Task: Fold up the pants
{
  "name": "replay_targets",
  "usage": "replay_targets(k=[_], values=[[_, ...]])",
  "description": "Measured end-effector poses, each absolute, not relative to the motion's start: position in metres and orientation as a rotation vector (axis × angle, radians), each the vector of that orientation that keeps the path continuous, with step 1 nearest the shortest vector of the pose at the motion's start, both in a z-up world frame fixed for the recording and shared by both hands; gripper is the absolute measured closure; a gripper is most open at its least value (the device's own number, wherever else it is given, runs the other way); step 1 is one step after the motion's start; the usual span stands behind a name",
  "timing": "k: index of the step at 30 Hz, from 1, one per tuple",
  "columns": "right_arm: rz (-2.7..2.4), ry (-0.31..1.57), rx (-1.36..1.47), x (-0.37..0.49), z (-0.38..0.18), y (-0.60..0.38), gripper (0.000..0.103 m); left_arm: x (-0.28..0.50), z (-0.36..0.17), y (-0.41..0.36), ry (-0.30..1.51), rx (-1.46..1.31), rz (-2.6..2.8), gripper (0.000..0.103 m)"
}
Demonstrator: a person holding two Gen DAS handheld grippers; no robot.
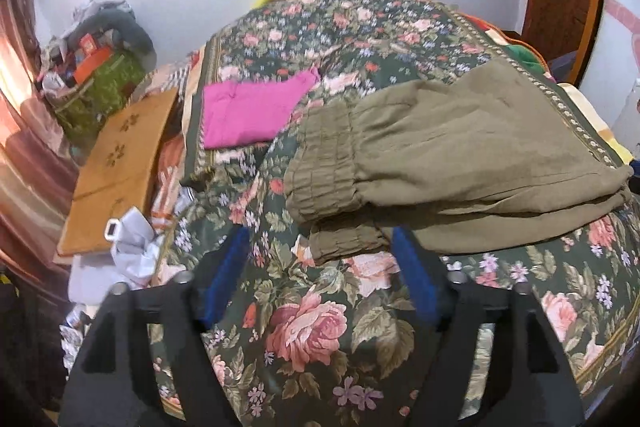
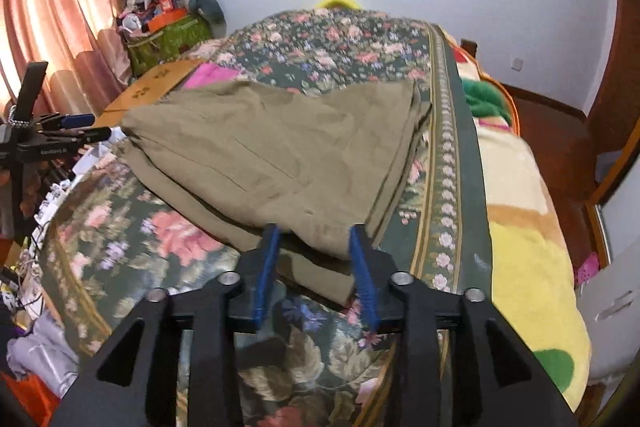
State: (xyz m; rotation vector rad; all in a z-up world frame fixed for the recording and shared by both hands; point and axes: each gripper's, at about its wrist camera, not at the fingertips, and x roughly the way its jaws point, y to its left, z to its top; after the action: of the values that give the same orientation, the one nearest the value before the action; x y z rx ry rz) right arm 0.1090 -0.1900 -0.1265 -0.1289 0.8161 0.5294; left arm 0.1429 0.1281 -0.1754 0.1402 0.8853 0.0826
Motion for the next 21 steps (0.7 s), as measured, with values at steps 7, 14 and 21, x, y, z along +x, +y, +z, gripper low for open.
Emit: replay_targets(k=[7,14,21], values=[[0.594,0.752,-0.143,0.112,-0.109,-0.161,0.039,0.141,-0.159,0.094,0.825,0.254,0.027,0.002],[0.674,0.757,-0.206,0.120,-0.121,-0.124,0.036,0.160,-0.183,0.062,0.878,0.403,-0.029,0.002],[0.723,0.812,-0.234,0.129,-0.139,-0.096,0.036,0.176,-0.201,0.051,0.920,0.444,-0.087,0.002]])
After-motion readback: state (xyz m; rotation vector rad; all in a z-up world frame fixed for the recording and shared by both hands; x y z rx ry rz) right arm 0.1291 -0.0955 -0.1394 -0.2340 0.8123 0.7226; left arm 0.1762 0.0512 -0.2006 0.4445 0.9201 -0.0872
